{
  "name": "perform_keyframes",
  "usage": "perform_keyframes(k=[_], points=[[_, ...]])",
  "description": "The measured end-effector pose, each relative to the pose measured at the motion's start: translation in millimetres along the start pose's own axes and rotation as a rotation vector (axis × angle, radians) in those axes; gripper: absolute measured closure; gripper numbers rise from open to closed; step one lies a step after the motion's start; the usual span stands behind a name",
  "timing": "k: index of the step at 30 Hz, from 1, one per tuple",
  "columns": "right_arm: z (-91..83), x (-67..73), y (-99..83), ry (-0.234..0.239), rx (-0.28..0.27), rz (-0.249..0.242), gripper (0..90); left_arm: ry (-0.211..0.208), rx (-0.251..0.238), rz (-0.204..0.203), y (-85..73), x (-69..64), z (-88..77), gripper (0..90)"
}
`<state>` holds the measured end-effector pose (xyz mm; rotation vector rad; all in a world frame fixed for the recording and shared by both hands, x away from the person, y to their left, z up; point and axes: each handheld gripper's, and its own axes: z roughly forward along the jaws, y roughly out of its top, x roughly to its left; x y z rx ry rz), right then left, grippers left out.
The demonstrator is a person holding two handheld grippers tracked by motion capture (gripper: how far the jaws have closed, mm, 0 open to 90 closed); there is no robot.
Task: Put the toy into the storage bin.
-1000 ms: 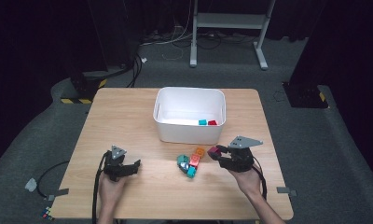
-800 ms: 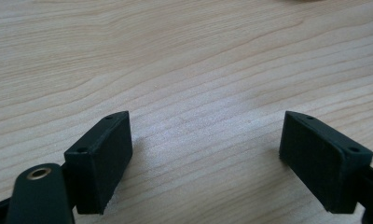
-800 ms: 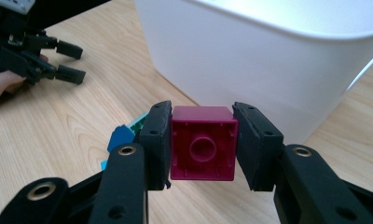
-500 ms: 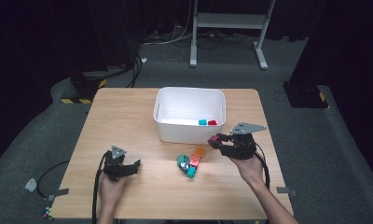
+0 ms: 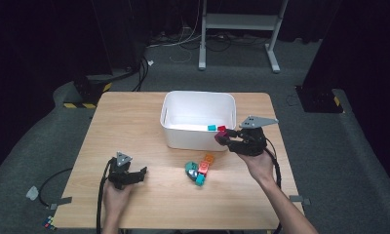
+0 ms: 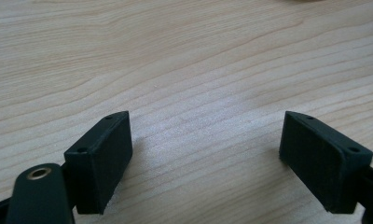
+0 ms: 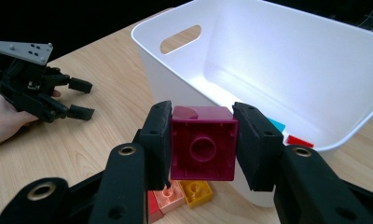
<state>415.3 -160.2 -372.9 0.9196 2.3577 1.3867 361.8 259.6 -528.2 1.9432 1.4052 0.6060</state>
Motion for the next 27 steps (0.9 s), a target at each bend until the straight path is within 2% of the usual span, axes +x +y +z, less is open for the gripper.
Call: perform_keyframes(k=[4,21,27], points=[[0.3,0.0,9.1,-0.009,-0.010,-0.015,58.8,0.000,0.000,0.000,0.0,0.0,0.0,17.2],[8.7,-12.2,45.6,-0.018,-0.039,-0.003,58.8,0.001,0.000,0.001,0.0,0.0,0.0,17.2],[16.4,-17.8,53.1,-0.025,-0.023,0.005,58.8,0.001,0.001,0.002,0.0,0.0,0.0,17.2]])
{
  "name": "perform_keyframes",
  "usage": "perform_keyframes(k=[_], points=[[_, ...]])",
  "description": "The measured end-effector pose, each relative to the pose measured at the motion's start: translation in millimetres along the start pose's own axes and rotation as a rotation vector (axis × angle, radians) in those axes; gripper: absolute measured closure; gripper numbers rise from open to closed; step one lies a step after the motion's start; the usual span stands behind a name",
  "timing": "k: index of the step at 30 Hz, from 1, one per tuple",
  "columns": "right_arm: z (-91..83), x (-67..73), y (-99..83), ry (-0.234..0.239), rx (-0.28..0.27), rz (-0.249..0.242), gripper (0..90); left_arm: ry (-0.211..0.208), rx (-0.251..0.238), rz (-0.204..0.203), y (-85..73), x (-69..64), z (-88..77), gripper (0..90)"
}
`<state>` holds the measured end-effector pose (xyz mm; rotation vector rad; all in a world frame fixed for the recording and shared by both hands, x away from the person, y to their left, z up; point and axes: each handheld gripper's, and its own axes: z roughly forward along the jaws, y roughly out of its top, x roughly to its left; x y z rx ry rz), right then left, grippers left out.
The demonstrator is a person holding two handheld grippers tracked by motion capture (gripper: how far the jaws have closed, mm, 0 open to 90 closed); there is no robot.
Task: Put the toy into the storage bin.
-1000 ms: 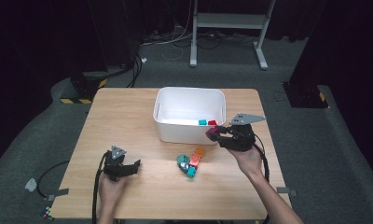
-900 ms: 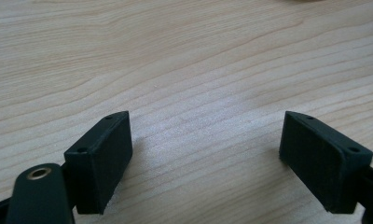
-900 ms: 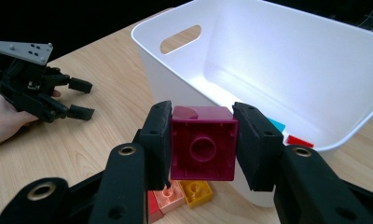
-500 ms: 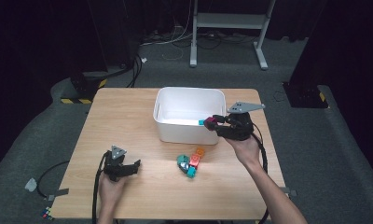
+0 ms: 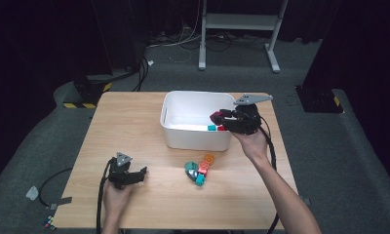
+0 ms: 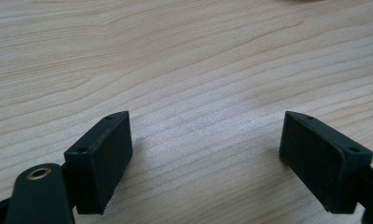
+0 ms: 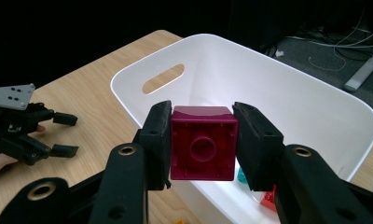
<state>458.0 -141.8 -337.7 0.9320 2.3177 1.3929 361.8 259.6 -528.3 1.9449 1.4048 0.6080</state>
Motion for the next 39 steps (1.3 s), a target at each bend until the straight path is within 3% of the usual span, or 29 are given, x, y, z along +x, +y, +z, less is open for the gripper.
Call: perform_keyframes(k=[11,24,39], points=[[21.5,-7.5,12.6,-0.036,0.028,-0.003,58.9,0.001,0.000,0.000,0.0,0.0,0.0,17.2],[42.0,-18.7,21.9,-0.067,0.046,0.033,58.8,0.000,-0.002,-0.003,0.0,-0.2,0.1,17.2],[69.9,-32.1,17.8,-0.093,0.076,0.069,58.8,-0.001,-0.002,-0.002,0.0,-0.1,0.1,17.2]])
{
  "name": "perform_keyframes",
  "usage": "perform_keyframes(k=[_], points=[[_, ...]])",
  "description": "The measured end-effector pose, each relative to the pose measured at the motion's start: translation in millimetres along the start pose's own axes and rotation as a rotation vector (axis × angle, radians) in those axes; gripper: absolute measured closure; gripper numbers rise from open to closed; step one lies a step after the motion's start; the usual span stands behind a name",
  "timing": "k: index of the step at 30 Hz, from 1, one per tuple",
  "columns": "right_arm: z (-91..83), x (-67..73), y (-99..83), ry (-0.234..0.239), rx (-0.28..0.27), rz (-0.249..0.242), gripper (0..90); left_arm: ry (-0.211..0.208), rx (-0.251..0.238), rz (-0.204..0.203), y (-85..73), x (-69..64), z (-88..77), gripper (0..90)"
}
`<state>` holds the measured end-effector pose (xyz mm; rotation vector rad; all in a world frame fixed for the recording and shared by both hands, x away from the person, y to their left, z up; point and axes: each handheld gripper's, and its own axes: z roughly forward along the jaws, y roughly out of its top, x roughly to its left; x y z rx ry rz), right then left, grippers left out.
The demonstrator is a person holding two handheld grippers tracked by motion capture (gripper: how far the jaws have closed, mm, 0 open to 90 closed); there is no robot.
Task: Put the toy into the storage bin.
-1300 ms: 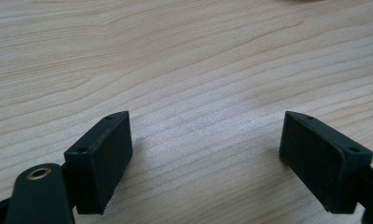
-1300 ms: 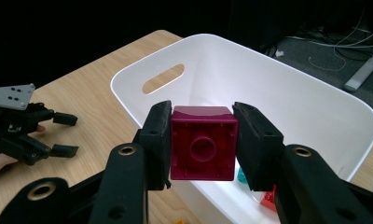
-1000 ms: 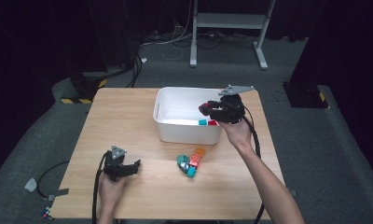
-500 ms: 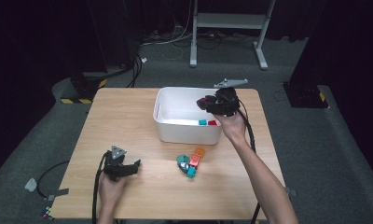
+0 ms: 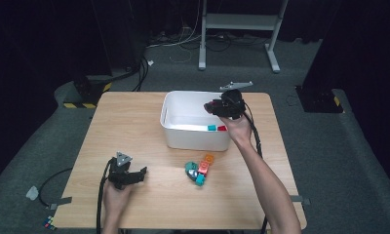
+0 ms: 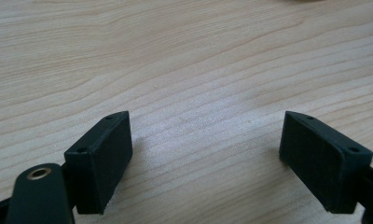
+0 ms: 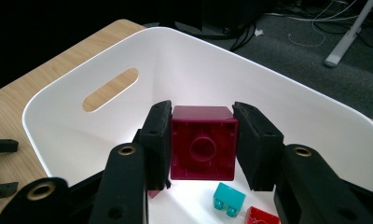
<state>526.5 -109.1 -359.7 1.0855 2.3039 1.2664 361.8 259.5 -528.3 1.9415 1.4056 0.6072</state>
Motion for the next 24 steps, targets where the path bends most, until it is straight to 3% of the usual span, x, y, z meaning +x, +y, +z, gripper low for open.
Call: perform_keyframes(k=[16,24], points=[[14.7,4.4,-0.6,-0.008,0.022,-0.002,58.0,-0.001,0.001,0.001,0.0,0.1,-0.1,17.2],[10.5,4.2,-2.8,0.001,0.017,-0.010,49.9,-0.001,0.001,0.001,0.0,0.1,-0.1,17.2]])
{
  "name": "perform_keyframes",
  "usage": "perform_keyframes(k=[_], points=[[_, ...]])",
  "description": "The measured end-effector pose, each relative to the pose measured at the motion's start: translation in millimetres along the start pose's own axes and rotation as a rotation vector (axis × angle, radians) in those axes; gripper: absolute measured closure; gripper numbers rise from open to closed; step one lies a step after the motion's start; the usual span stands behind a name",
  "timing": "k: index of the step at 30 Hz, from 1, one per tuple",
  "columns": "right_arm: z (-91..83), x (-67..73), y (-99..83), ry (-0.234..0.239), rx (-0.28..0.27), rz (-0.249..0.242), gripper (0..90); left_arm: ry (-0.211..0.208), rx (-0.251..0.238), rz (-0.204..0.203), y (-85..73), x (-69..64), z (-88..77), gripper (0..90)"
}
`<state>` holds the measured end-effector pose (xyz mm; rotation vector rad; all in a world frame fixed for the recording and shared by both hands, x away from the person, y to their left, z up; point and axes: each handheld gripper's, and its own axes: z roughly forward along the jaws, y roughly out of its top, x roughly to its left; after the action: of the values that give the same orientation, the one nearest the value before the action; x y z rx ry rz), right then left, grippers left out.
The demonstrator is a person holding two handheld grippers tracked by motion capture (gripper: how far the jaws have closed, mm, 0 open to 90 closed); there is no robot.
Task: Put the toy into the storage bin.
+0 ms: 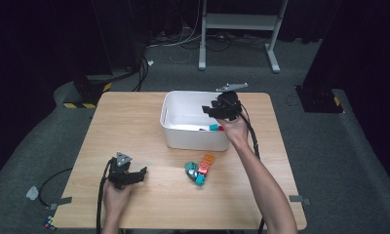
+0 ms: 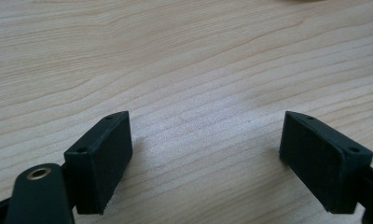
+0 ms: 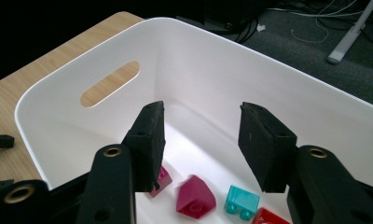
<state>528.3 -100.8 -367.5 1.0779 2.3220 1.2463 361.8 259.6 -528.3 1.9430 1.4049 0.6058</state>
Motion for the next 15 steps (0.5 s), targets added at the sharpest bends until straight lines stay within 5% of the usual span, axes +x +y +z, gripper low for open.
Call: perform_keyframes(k=[15], points=[[-50.3,7.7,-21.3,0.079,-0.081,-0.014,44.7,0.001,0.000,0.001,0.0,0.0,0.0,17.2]])
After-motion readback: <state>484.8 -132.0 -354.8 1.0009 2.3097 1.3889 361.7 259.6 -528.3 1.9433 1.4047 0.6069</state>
